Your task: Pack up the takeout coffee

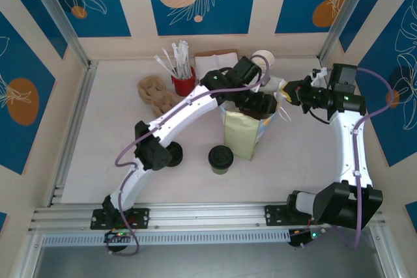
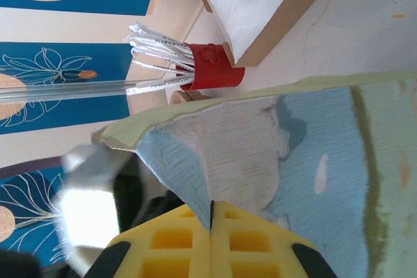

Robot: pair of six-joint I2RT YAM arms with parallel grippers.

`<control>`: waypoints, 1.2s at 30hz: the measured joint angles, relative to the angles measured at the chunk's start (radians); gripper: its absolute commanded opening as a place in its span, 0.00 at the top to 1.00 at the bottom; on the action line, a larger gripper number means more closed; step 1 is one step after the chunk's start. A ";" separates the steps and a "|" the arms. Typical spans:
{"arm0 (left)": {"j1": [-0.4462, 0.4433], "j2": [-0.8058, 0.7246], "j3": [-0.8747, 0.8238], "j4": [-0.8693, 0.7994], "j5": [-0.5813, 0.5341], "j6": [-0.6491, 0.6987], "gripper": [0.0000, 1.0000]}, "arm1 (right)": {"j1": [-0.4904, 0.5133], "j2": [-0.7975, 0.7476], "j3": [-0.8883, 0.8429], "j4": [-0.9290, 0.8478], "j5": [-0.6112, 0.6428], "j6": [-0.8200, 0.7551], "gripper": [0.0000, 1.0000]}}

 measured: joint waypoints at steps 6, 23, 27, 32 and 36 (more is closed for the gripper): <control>0.024 -0.098 0.024 0.024 -0.006 -0.006 0.31 | 0.005 0.004 0.000 0.004 -0.008 -0.036 1.00; 0.229 -0.465 -0.130 0.103 -0.131 0.024 0.29 | 0.005 -0.078 -0.014 0.098 -0.163 -0.327 1.00; 0.252 -0.481 -0.186 0.103 -0.145 0.031 0.29 | 0.004 -0.084 -0.017 0.113 -0.166 -0.333 1.00; 0.255 -0.479 -0.219 0.087 -0.164 0.032 0.29 | 0.004 -0.025 -0.003 0.093 -0.121 -0.295 1.00; 0.255 -0.481 -0.267 0.090 -0.172 0.031 0.29 | 0.003 0.012 0.023 0.060 -0.080 -0.250 1.00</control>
